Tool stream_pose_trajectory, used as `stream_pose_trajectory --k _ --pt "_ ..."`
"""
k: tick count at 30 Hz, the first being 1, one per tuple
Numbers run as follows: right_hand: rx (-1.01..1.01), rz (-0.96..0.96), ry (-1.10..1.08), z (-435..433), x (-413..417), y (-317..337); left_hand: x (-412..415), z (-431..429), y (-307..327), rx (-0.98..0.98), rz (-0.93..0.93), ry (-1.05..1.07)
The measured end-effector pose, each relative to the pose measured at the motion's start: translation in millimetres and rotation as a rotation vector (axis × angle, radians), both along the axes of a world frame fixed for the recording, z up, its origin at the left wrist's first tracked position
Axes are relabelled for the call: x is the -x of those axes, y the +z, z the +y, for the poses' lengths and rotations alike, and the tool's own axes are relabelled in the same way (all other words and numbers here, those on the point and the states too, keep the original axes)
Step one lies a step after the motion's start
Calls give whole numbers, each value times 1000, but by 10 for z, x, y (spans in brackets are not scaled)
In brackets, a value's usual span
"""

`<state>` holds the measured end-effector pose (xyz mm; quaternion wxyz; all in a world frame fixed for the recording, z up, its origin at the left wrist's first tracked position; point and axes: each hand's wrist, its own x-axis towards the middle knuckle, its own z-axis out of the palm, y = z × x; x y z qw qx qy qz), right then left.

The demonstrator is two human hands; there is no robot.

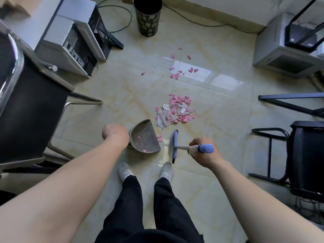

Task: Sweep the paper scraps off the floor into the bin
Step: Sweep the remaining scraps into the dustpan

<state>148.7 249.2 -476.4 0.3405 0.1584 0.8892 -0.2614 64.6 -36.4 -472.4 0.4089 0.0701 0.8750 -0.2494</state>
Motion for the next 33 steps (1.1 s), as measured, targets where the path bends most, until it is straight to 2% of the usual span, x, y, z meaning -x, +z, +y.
stream_pose_trajectory --k 10,15,18,26,33 --pt "140 -69 146 -360 111 205 52 25 -72 -55 -11 60" --pt "173 -54 101 -154 125 320 98 -151 8 -64 1 122" --pt "149 10 79 -19 155 425 110 -250 63 -57 27 152" --pt "65 207 -184 212 365 537 343 -99 140 -89 33 219" --pt "-73 309 -65 182 541 421 685 195 179 -109 -1 290"
